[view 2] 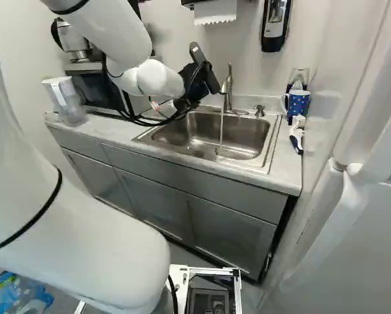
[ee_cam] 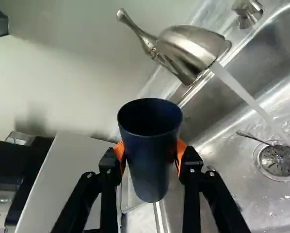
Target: Rinse the cup and place it in the tray
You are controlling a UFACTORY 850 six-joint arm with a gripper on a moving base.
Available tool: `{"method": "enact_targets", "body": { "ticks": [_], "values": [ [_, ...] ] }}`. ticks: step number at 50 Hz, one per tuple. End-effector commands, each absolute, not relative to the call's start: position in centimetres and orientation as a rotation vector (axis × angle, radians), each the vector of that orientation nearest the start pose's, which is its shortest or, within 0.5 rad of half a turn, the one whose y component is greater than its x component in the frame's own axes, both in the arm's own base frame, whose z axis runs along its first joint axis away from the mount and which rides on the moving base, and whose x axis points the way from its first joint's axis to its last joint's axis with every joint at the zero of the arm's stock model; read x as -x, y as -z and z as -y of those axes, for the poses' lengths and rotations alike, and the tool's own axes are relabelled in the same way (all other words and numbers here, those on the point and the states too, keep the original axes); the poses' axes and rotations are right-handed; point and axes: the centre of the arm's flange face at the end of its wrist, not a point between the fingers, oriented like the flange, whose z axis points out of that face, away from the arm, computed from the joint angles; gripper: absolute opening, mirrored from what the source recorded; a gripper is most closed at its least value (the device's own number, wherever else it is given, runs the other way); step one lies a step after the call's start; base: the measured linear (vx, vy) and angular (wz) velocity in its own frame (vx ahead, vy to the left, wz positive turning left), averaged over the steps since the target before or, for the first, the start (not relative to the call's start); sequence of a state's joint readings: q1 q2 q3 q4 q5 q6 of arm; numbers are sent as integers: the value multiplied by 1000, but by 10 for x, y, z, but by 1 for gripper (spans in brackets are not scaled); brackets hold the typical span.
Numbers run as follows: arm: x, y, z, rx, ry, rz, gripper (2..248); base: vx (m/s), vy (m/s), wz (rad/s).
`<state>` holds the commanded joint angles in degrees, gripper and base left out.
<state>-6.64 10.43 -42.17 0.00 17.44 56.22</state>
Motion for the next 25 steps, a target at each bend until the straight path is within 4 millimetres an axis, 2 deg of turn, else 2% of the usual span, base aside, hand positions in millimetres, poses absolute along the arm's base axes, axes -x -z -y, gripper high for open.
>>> {"method": "enact_targets", "body": {
  "ticks": [25],
  "values": [
    [-441,-577,51,2127,1557,-943,121,0,0,0]
  ]
}}
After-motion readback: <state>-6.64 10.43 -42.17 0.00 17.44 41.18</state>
